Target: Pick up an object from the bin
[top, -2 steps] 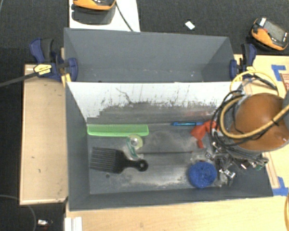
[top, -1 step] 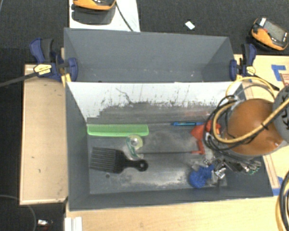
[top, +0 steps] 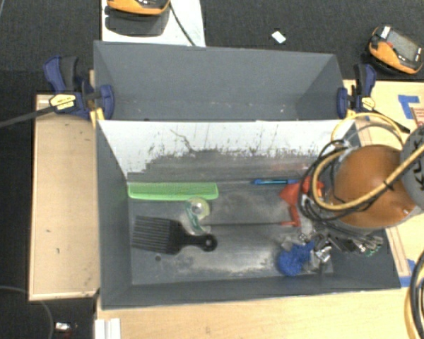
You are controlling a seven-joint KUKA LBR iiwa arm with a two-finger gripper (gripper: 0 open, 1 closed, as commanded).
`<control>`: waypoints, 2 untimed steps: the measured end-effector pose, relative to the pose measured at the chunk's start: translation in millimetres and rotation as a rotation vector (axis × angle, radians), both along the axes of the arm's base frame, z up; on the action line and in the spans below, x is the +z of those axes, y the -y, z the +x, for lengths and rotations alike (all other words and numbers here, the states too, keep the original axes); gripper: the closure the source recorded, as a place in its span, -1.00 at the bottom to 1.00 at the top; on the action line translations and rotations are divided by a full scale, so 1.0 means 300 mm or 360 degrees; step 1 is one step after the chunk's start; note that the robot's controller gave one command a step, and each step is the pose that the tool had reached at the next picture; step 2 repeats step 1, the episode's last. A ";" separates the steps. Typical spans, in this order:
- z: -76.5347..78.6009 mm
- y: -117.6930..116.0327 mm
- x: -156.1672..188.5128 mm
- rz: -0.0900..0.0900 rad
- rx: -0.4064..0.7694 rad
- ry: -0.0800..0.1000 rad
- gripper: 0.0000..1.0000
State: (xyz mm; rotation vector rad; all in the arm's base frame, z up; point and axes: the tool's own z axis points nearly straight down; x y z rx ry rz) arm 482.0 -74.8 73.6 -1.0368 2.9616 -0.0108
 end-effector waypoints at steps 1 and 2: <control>-0.001 0.000 0.043 0.0000 0.0001 0.0002 1.00; -0.001 0.000 0.043 0.0000 0.0001 0.0002 1.00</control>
Offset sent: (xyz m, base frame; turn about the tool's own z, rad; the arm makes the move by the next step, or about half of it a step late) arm -0.0004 -0.0002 0.0296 -0.0003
